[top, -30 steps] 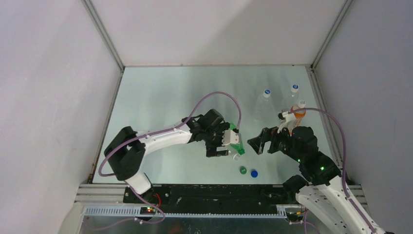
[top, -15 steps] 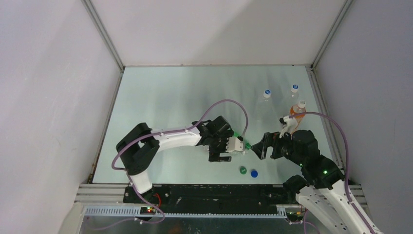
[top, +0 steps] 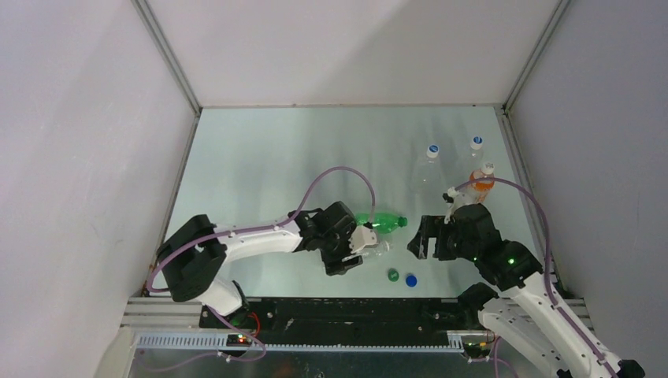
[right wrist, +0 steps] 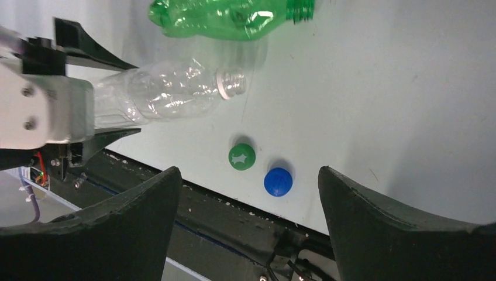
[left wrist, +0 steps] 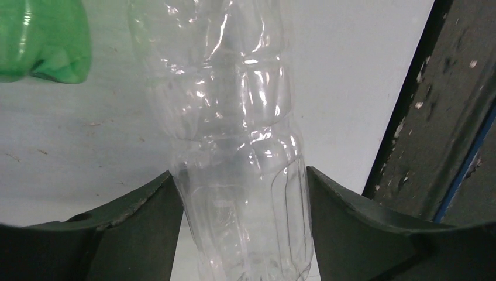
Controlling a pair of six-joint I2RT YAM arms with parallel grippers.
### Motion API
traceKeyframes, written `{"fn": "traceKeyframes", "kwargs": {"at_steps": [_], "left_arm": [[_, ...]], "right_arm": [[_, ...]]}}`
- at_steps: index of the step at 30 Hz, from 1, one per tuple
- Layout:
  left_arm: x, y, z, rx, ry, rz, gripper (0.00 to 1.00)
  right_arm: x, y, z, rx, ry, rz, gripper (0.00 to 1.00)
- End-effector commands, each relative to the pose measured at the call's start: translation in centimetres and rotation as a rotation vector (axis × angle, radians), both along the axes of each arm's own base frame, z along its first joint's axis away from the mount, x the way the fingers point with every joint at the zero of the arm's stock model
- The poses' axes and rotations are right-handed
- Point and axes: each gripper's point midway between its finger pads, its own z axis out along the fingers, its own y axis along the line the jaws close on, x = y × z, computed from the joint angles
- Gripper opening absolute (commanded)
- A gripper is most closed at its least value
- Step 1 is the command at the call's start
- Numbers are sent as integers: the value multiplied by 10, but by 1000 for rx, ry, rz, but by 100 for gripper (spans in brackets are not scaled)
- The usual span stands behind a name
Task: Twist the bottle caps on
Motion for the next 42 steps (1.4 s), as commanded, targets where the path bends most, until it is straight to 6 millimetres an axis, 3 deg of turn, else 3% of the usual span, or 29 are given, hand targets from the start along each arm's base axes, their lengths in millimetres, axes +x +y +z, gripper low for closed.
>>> {"fn": "traceKeyframes", "kwargs": {"at_steps": [1, 6, 14, 18, 24, 32, 38, 40, 41, 42], "left_arm": [[14, -29, 23, -82, -1, 131, 78], [18, -46, 19, -78, -7, 157, 88], [18, -69, 7, -62, 4, 176, 89], [18, -69, 2, -50, 7, 201, 83], [16, -58, 9, -76, -16, 237, 70], [20, -42, 48, -224, -110, 313, 59], [26, -25, 93, -436, -206, 424, 51], [31, -15, 118, -545, -263, 476, 49], [35, -10, 119, -578, -294, 506, 47], [36, -6, 133, -638, -313, 526, 38]], "right_arm": [[1, -2, 4, -4, 36, -73, 88], [-6, -4, -14, -80, 118, -115, 87], [-19, 2, -32, -173, 167, -144, 82], [-27, 4, -46, -241, 210, -147, 78], [-34, 12, -64, -272, 244, -127, 67], [-40, 24, -85, -307, 291, -85, 59], [-40, 28, -97, -337, 324, -76, 56], [-42, 29, -104, -337, 344, -74, 55], [-42, 29, -107, -343, 352, -74, 55], [-41, 28, -109, -344, 358, -79, 54]]}}
